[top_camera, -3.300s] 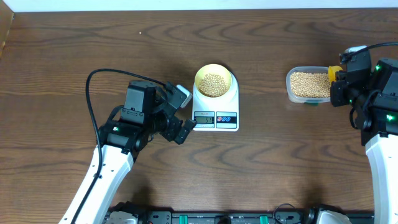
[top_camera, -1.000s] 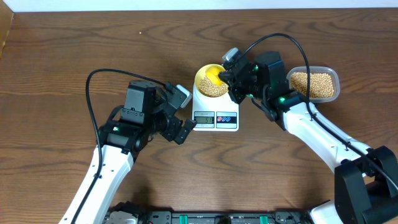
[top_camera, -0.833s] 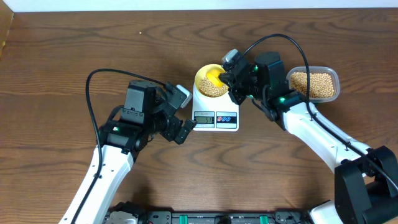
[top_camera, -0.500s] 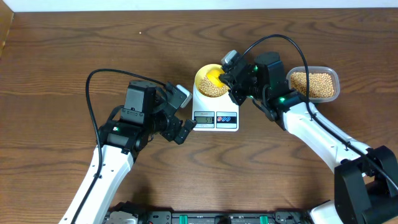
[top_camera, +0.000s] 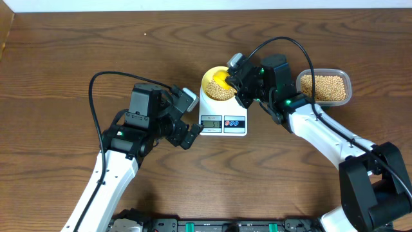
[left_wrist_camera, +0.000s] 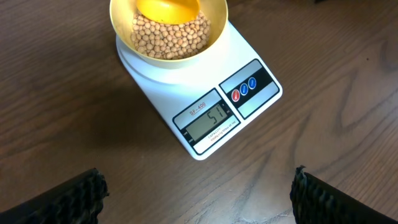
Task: Scoop item into bowl and weigh 50g on scale
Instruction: 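Tip the scoop down into the yellow bowl to pour soybeans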
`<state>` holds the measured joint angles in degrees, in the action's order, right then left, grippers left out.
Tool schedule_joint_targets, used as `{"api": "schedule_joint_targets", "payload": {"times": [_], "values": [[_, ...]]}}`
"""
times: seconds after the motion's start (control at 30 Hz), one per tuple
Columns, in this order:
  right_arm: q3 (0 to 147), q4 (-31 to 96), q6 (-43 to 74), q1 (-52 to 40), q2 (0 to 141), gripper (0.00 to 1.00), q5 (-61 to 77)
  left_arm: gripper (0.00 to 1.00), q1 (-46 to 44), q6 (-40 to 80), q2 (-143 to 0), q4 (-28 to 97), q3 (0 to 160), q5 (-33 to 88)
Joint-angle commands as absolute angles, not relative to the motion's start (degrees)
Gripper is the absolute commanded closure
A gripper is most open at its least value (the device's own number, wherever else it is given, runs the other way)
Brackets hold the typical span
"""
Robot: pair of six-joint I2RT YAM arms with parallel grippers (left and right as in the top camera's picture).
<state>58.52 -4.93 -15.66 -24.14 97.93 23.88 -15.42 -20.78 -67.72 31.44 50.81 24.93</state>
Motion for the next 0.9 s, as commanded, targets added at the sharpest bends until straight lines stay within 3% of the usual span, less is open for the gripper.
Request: {"api": "schedule_joint_targets", "payload": {"times": [0.0, 0.87], "values": [[58.8, -4.5, -16.4, -24.5, 98.1, 0.99, 25.3, 0.03, -15.2, -20.5, -67.8, 31.4, 50.7, 24.6], [58.8, -3.6, -15.1, -24.5, 98.1, 0.99, 31.9, 0.03, -15.2, -20.5, -67.8, 31.4, 50.7, 24.6]]}}
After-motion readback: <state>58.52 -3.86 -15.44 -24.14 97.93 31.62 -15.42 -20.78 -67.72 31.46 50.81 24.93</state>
